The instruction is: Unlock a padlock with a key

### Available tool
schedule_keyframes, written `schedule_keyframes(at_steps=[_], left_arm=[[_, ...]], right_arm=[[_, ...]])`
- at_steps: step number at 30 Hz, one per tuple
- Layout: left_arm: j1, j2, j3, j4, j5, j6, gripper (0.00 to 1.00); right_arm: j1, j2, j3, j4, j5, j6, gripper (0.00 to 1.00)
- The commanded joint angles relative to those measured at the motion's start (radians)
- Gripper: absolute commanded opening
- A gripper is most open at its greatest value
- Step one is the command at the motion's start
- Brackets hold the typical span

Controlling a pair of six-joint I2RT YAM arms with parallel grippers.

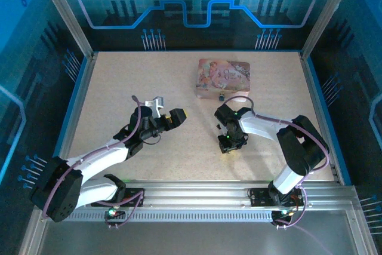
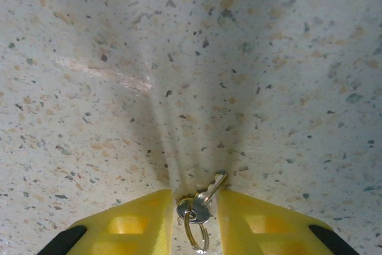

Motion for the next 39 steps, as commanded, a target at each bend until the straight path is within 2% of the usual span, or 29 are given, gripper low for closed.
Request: schedule_keyframes(at_steps=[1,21,34,39], left_arm=[[-0.01,-0.025,-0.013,0.002,-0.014,0.008,0.98],[-0.009,-0.038,-0.008,-0.016,-0.035,-0.03,0.98],[-0.009,-0.032,0.017,-0.012,-0.012,-0.285,0.96],[-0.01,0.002,0.018,0.034,0.023,-0.456,0.95]], right_arm=[[0.016,0.02,-0.022,-0.025,0.003,0.014,0.26],[0.013,-0.048,-0.024,-0.039,0.046,0.017,0.02],[0.003,-0.205,0.016,-0.072,0.113,-0.028,0.0],[0.004,-0.256,0.077,-0.087,0.09,-0.018,0.0]])
